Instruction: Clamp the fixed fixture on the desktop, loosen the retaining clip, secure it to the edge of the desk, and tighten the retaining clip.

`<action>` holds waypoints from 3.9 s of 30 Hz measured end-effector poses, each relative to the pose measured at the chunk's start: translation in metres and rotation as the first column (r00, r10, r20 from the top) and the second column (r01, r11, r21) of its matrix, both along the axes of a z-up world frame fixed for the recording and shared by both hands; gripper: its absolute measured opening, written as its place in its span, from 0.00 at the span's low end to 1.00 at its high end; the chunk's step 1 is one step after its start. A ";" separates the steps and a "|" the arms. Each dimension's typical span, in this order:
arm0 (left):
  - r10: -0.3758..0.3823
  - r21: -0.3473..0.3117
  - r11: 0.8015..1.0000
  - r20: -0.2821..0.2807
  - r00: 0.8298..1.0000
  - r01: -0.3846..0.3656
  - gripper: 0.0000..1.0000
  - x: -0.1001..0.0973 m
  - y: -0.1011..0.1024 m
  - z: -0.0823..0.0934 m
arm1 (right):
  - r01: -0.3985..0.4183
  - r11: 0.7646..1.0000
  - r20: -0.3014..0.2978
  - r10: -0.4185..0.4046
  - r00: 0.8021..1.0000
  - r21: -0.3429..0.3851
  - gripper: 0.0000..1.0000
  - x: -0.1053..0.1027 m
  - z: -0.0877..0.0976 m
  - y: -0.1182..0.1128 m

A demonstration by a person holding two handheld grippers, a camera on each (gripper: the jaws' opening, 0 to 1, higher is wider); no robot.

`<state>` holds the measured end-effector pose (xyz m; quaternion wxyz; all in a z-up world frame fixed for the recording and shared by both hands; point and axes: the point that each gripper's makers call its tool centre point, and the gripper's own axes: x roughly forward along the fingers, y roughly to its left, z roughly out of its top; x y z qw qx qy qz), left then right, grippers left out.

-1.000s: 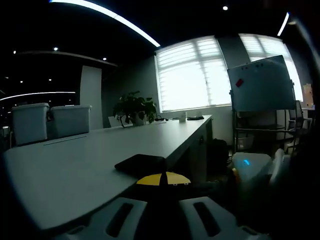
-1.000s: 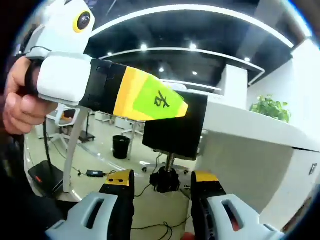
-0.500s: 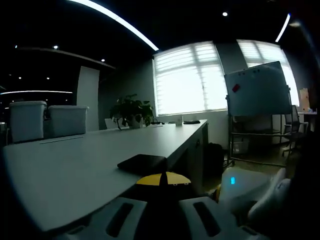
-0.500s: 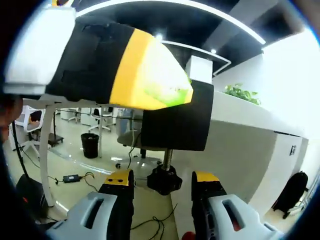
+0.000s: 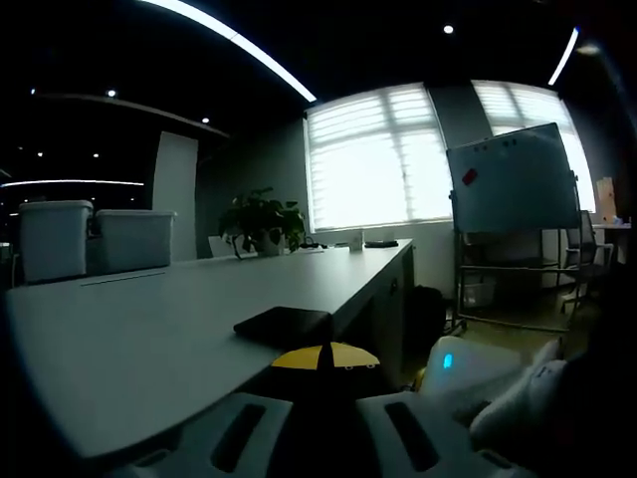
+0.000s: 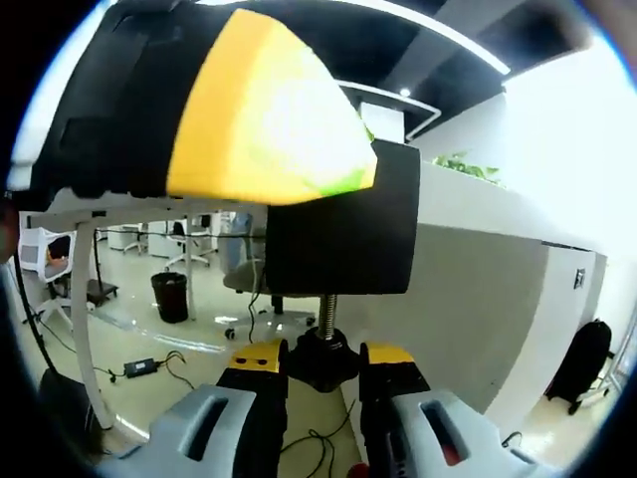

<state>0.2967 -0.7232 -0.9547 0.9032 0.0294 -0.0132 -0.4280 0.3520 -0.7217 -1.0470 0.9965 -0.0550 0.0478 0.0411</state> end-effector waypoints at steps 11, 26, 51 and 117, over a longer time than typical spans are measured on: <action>0.000 0.020 1.000 -0.008 1.000 0.000 0.01 0.003 -0.007 -0.004 | -0.177 0.982 -0.006 0.177 0.984 -0.059 0.25 0.002 0.000 0.004; 0.004 0.066 0.998 0.006 1.000 -0.004 0.01 0.004 -0.010 -0.007 | -0.644 0.764 -0.098 0.639 0.763 -0.037 0.25 -0.001 -0.003 0.017; -0.011 0.004 1.000 -0.012 1.000 0.011 0.02 -0.008 -0.013 0.004 | -0.725 0.689 -0.083 0.722 0.687 -0.005 0.26 -0.006 -0.001 0.024; 0.373 0.010 0.924 -0.242 0.896 -0.382 0.78 -0.115 0.202 0.031 | -0.716 0.697 -0.273 0.695 0.665 0.030 0.94 -0.100 0.049 -0.053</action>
